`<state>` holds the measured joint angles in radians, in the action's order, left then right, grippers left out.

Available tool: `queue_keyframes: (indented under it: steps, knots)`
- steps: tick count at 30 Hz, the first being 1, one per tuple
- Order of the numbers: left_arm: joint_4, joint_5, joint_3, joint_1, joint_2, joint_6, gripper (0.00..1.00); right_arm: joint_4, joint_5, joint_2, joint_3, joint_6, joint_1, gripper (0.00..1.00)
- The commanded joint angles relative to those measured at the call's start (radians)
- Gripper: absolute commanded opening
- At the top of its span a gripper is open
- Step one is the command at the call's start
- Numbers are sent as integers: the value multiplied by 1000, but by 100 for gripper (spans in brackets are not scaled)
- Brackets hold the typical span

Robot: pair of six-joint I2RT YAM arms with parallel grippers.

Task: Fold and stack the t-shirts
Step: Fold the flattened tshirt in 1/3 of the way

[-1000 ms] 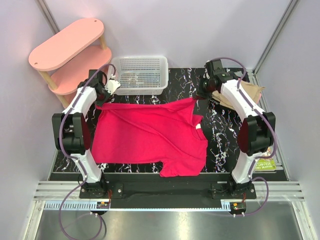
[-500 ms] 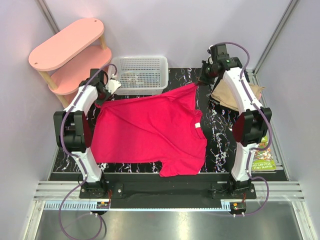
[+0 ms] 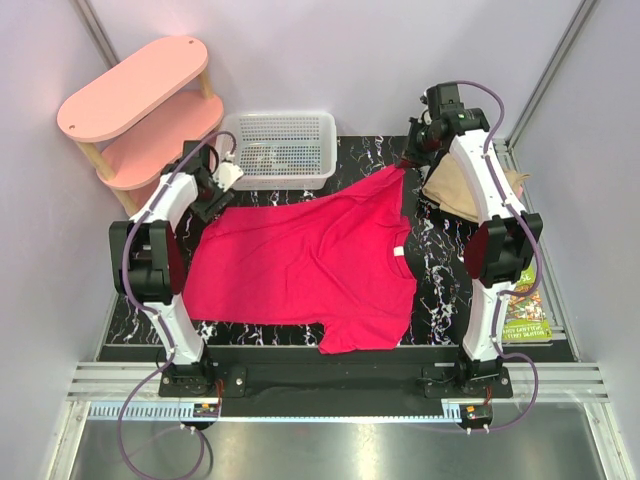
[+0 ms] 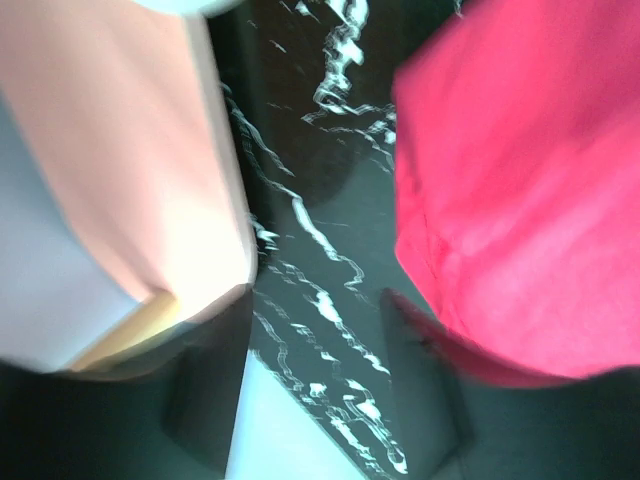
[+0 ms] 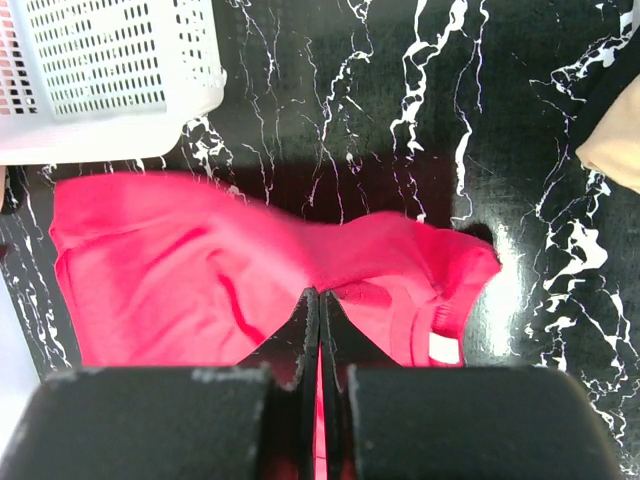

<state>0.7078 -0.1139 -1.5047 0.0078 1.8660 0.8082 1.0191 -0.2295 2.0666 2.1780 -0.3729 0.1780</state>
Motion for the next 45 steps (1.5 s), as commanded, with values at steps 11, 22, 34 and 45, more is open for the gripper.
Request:
queue_keyframes:
  steps: [11, 22, 34, 45]
  knots:
    - [-142, 54, 409, -126, -218, -55, 71, -14, -8, -8, -12, 25, -6, 0]
    - [-177, 82, 219, -77, -94, -161, 69, -91, -21, -86, -162, 19, -8, 0]
    - [-139, 108, 187, -63, 18, -179, 52, -109, -21, -118, -198, 19, -6, 0]
    - [-122, 108, 97, -60, 82, -198, 34, -113, -36, -132, -202, 12, -8, 0]
